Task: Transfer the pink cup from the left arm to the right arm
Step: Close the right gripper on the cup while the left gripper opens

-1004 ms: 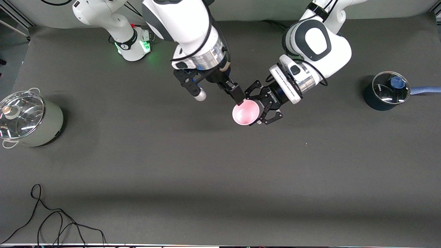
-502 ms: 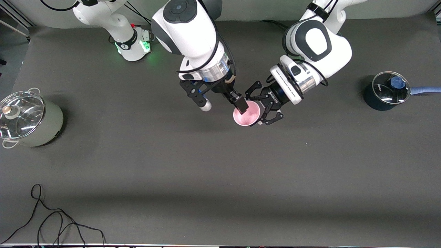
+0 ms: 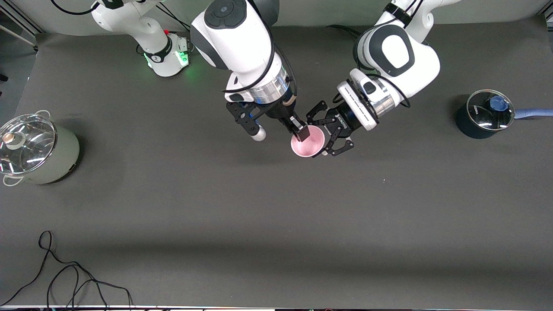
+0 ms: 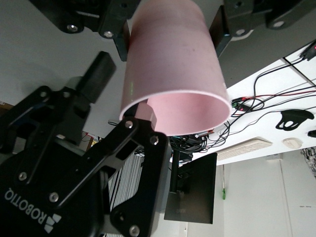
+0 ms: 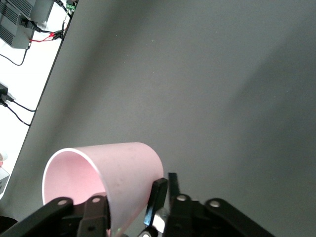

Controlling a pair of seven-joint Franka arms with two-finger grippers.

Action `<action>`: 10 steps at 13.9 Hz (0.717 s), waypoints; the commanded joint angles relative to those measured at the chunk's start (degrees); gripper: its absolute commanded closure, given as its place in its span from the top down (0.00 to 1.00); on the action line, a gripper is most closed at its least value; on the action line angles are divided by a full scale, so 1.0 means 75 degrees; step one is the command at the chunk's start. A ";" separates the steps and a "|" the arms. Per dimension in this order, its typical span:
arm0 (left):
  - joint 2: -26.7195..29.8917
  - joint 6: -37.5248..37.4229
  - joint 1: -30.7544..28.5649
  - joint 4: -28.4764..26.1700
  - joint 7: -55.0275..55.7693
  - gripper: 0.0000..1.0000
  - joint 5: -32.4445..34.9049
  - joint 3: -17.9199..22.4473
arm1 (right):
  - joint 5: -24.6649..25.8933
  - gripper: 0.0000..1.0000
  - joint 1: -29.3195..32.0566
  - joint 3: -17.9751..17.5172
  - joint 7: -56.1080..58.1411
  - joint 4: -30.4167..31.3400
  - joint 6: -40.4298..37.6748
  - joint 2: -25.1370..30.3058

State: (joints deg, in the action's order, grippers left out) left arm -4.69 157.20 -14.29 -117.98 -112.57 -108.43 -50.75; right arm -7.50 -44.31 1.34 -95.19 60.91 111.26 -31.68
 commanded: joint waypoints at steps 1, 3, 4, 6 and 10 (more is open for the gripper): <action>0.0028 0.0134 0.0077 0.0086 0.0032 0.64 -0.0167 0.0075 | 0.0109 0.00 0.0014 0.0032 0.0199 -0.0234 -0.0105 -0.0135; 0.0027 0.0134 0.0077 0.0086 0.0032 0.66 -0.0167 0.0075 | 0.0109 0.00 0.0037 0.0032 0.0200 -0.0234 -0.0105 -0.0123; 0.0027 0.0122 0.0077 0.0086 0.0032 0.66 -0.0167 0.0075 | 0.0109 0.00 0.0037 0.0032 0.0234 -0.0234 -0.0105 -0.0123; 0.0027 0.0134 0.0077 0.0086 0.0044 0.87 -0.0167 0.0075 | 0.0097 0.00 0.0061 0.0055 0.0317 -0.0234 -0.0128 -0.0088; 0.0016 0.0133 0.0053 0.0086 0.0044 0.99 -0.0167 0.0075 | 0.0027 0.00 0.0306 0.0079 0.0679 -0.0223 -0.0443 0.0099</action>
State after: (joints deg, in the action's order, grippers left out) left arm -4.76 157.29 -14.25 -117.91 -112.57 -108.55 -50.42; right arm -7.47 -43.41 2.01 -92.26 60.32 110.40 -31.60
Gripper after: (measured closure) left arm 0.022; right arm 0.956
